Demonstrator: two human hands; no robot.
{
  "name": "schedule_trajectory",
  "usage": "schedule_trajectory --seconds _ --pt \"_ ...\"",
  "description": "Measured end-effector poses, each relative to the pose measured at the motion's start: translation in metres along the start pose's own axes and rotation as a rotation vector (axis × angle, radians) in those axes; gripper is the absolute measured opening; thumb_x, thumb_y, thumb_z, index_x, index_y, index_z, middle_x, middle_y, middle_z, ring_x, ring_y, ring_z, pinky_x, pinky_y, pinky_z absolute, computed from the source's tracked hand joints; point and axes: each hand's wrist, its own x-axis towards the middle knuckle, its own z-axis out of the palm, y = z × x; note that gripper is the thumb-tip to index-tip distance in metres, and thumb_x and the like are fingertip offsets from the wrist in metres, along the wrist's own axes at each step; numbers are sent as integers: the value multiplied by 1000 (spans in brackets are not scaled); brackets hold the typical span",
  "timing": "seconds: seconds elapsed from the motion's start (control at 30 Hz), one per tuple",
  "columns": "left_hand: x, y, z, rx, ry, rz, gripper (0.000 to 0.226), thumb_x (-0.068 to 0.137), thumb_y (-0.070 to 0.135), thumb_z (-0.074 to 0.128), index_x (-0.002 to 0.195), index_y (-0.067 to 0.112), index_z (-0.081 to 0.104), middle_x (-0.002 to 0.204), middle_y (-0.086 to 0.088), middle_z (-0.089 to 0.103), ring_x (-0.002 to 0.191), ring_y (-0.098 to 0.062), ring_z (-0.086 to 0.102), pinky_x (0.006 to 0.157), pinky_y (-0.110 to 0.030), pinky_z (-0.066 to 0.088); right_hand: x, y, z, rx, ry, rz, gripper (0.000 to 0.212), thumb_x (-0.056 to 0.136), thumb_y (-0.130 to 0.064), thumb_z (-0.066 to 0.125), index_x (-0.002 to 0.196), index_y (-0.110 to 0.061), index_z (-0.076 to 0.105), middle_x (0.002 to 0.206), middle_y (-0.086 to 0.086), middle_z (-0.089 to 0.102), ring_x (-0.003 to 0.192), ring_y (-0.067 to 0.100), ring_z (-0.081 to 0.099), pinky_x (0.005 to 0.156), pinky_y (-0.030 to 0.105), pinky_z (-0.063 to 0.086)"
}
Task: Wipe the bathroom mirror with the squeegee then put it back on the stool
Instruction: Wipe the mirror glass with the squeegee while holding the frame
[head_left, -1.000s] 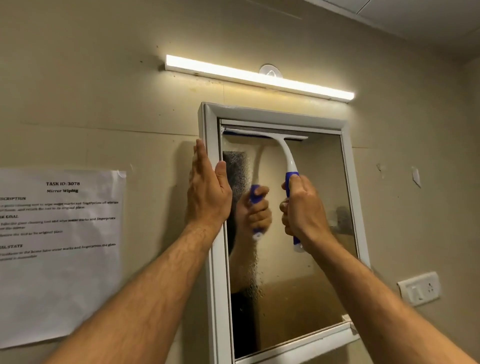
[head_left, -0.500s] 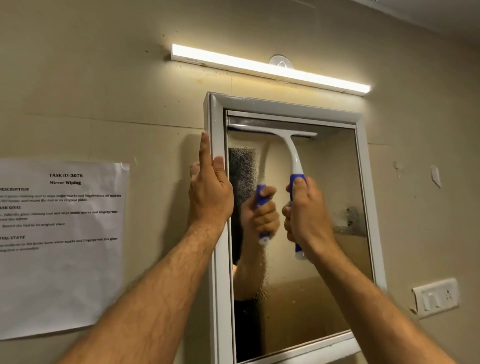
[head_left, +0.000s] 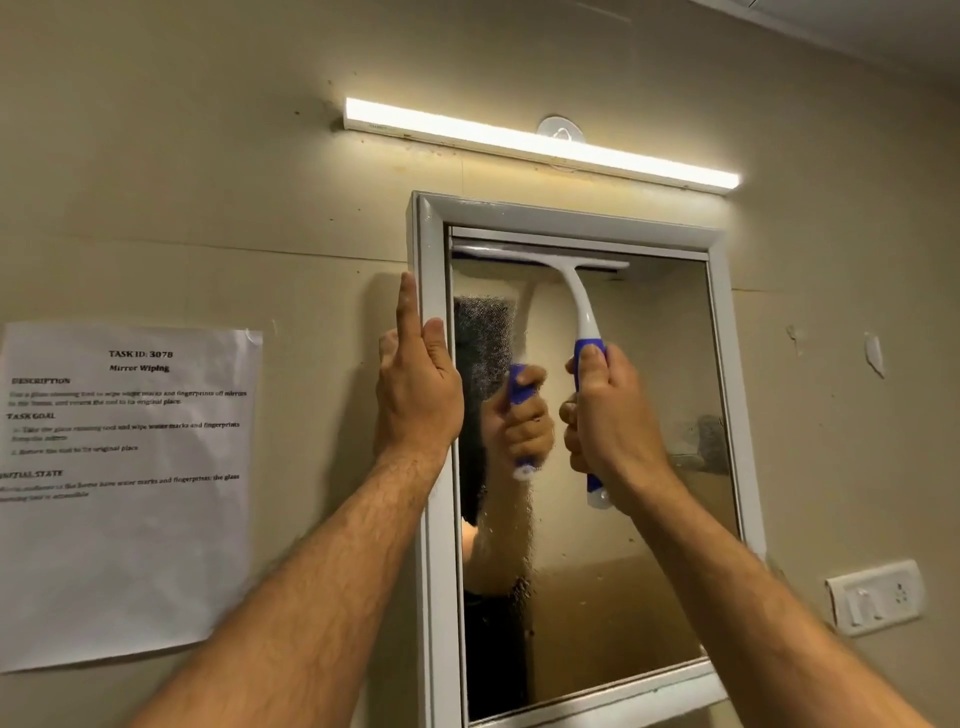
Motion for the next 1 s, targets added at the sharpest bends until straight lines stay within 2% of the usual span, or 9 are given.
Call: schedule_trajectory --seconds 0.07,0.2,0.3,0.43,0.5,0.6,0.73,0.9,1.0 --pt "0 -2 1 5 6 8 50 95 56 15 143 53 1 91 -10 53 48 -10 45 36 -20 36 -13 12 -3 -15 -16 -6 25 102 -39 32 90 -27 50 69 -3 49 54 8 44 53 29 38" --pt "0 0 1 5 8 9 49 98 52 18 144 51 3 102 -6 53 51 -11 48 39 -26 46 -34 27 -10 -35 -40 1 24 103 -37 32 92 -26 51 66 -5 52 50 4 47 49 22 38" --pt "-1 1 0 3 11 13 51 96 53 17 145 50 4 96 -7 53 51 -11 47 39 -22 42 -25 15 -9 6 -36 6 25 103 -35 31 90 -25 50 55 -9 57 42 2 49 43 18 39" --pt "-1 1 0 6 13 25 51 97 52 18 146 47 6 98 -3 50 56 -11 51 42 -19 40 1 -5 -5 -10 -26 -9 27 102 -38 31 93 -22 50 73 0 49 61 13 44 60 34 40" --pt "0 3 0 9 11 26 51 97 51 19 147 46 7 101 1 47 59 -11 53 43 -19 41 -2 -2 -3 20 -17 5 26 102 -39 32 90 -25 50 66 -4 50 51 7 46 51 26 40" --pt "-1 2 -1 1 12 15 50 98 51 20 147 46 7 107 2 46 57 -13 53 42 -27 50 -28 12 -5 46 -37 16 25 103 -35 33 88 -27 50 52 -8 54 35 -2 48 37 10 36" --pt "-1 0 1 -6 17 28 49 99 49 21 146 47 7 109 6 43 59 -8 52 43 -20 43 -50 27 -11 44 -63 20 25 103 -34 33 89 -23 51 51 -7 55 39 1 49 40 12 39" --pt "-1 0 1 -8 22 19 50 99 48 21 147 45 8 99 -4 52 54 -8 49 40 -9 36 -10 -12 -7 123 -74 37 26 103 -36 32 88 -25 50 45 -10 54 33 -2 46 35 13 37" --pt "-1 2 1 -14 22 10 50 101 44 24 148 41 10 102 2 47 60 -5 49 45 -3 37 1 -19 -4 140 -75 60 24 103 -38 32 90 -27 49 51 -11 53 34 -2 47 36 14 37"
